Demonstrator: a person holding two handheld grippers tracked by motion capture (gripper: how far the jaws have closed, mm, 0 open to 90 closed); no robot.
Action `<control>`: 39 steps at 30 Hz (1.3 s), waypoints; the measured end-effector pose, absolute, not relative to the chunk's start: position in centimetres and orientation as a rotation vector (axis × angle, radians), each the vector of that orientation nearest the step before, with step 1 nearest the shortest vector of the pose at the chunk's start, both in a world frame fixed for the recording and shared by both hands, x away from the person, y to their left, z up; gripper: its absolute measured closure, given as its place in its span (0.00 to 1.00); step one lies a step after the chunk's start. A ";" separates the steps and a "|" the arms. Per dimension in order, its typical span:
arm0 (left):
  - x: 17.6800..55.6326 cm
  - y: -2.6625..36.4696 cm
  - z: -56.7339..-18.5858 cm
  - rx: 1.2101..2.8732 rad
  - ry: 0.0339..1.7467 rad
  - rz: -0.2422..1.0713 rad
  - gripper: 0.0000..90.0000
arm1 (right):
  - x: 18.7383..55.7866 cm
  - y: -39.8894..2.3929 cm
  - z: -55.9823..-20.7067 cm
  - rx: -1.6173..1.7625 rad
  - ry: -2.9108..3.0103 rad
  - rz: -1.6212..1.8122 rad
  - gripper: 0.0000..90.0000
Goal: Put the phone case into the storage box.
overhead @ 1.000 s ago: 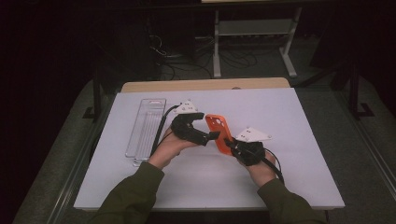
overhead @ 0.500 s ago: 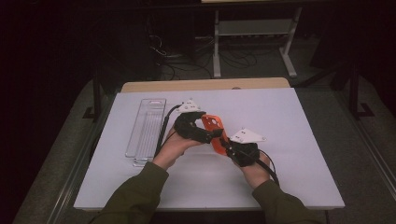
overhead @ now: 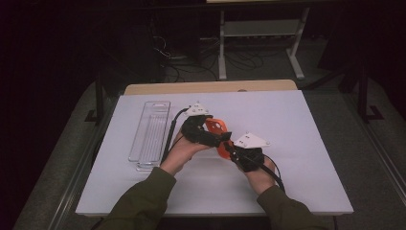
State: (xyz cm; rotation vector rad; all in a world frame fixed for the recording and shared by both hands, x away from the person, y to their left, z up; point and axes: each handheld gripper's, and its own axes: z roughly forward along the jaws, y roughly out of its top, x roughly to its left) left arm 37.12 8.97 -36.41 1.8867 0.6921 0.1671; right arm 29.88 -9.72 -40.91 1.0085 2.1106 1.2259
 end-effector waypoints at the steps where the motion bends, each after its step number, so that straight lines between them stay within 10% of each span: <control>1: 37.1 9.0 -36.4 1.896 0.690 0.172 0.00 | 29.8 -9.6 -40.9 1.014 2.111 1.231 0.90; 39: 37.1 9.5 -36.6 1.869 0.730 0.181 0.14 | 29.6 -9.0 -41.4 1.019 2.138 1.220 0.89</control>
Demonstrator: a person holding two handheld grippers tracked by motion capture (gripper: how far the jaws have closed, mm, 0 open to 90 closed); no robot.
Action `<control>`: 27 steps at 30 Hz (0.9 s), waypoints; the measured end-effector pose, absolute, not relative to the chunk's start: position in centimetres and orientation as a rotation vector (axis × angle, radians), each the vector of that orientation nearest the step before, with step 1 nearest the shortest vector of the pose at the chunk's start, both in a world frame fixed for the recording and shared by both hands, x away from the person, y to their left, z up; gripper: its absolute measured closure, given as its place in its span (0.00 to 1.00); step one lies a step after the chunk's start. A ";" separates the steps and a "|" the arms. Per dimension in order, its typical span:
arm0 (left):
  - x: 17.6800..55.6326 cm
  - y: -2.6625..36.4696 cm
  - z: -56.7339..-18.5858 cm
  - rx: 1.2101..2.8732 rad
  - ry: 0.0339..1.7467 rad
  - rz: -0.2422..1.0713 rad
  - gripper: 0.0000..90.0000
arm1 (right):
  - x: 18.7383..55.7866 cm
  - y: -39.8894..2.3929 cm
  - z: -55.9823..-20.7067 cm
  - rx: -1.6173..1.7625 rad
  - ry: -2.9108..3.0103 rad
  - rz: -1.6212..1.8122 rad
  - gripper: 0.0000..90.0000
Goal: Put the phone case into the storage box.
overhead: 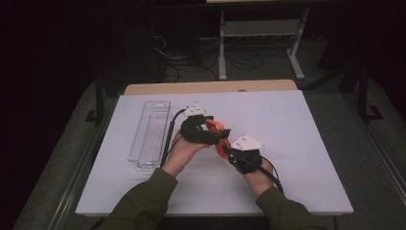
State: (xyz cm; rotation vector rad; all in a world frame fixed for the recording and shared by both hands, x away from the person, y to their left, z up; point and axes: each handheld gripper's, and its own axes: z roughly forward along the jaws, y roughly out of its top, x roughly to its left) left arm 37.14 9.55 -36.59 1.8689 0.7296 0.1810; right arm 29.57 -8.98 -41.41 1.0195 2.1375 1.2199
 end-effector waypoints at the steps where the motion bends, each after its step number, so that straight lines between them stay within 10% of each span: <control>1: 37.1 9.6 -36.6 1.871 0.729 0.180 0.14 | 29.6 -9.0 -41.4 1.013 2.139 1.221 0.89; 18: 37.3 9.9 -36.5 1.872 0.708 0.171 0.16 | 29.8 -9.1 -41.5 1.003 2.157 1.239 0.86; 27: 37.4 10.2 -36.4 1.859 0.730 0.183 0.17 | 30.0 -9.6 -41.4 1.021 2.158 1.268 0.68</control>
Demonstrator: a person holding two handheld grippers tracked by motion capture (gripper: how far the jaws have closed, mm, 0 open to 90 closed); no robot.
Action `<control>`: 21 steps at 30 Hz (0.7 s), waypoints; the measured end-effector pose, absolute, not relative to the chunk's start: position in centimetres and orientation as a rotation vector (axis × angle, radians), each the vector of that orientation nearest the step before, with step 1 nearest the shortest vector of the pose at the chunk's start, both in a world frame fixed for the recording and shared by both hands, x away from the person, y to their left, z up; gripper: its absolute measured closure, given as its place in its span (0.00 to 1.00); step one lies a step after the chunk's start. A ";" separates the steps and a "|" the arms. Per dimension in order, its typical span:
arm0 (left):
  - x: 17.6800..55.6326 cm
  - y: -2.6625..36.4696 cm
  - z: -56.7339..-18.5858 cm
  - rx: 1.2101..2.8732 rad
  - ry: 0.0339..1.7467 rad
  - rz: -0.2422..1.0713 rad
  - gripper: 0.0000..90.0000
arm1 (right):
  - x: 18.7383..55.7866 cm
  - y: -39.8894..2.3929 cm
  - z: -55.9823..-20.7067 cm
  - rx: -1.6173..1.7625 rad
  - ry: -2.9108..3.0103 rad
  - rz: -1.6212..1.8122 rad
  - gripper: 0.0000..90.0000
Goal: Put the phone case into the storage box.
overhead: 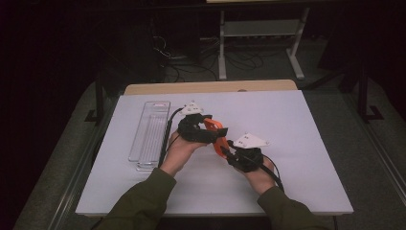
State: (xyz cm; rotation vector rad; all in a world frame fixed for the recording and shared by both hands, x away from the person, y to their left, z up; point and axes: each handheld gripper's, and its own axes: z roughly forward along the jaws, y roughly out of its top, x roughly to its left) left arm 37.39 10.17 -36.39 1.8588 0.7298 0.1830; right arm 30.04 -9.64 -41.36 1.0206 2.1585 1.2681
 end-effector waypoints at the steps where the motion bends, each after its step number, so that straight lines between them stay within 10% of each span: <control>1: 37.4 10.2 -36.4 1.858 0.736 0.180 0.17 | 30.1 -9.7 -41.4 1.019 2.157 1.273 0.65; 21: 37.9 11.2 -35.8 1.870 0.733 0.212 0.17 | 30.5 -11.3 -41.3 1.052 2.254 1.273 0.21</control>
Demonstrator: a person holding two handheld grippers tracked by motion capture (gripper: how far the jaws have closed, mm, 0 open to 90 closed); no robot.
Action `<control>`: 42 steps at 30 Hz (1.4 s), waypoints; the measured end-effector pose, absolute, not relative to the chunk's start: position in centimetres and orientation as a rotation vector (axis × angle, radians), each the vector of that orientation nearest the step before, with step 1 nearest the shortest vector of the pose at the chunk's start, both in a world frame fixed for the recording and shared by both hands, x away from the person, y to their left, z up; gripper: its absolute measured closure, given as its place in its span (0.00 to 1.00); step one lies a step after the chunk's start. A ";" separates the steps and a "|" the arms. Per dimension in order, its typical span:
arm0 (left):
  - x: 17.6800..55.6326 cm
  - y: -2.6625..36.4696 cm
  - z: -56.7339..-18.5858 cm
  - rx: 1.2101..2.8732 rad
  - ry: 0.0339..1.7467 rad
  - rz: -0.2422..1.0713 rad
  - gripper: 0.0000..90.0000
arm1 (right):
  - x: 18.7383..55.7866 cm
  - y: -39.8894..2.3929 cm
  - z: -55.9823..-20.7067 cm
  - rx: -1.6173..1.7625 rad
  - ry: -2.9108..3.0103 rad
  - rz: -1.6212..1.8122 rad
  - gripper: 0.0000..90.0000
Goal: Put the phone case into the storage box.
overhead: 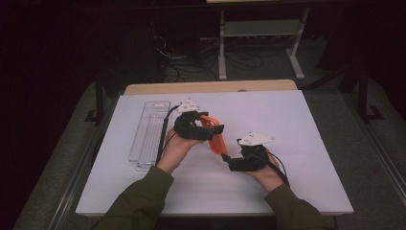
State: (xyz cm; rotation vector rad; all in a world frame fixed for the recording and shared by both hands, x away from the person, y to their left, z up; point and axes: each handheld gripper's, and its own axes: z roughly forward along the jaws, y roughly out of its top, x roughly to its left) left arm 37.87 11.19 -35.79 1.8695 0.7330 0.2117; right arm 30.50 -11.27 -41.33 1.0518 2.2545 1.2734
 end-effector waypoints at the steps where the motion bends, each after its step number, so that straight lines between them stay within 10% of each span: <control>1: 37.9 11.2 -35.7 1.868 0.732 0.212 0.17 | 30.6 -11.5 -41.4 1.045 2.254 1.279 0.19; 14: 38.2 12.4 -34.1 1.857 0.717 0.241 0.17 | 29.9 -14.1 -42.6 1.052 2.306 1.259 0.01; 42: 39.4 16.1 -31.1 1.817 0.712 0.293 0.17 | 28.1 -18.2 -43.5 1.065 2.273 1.200 0.00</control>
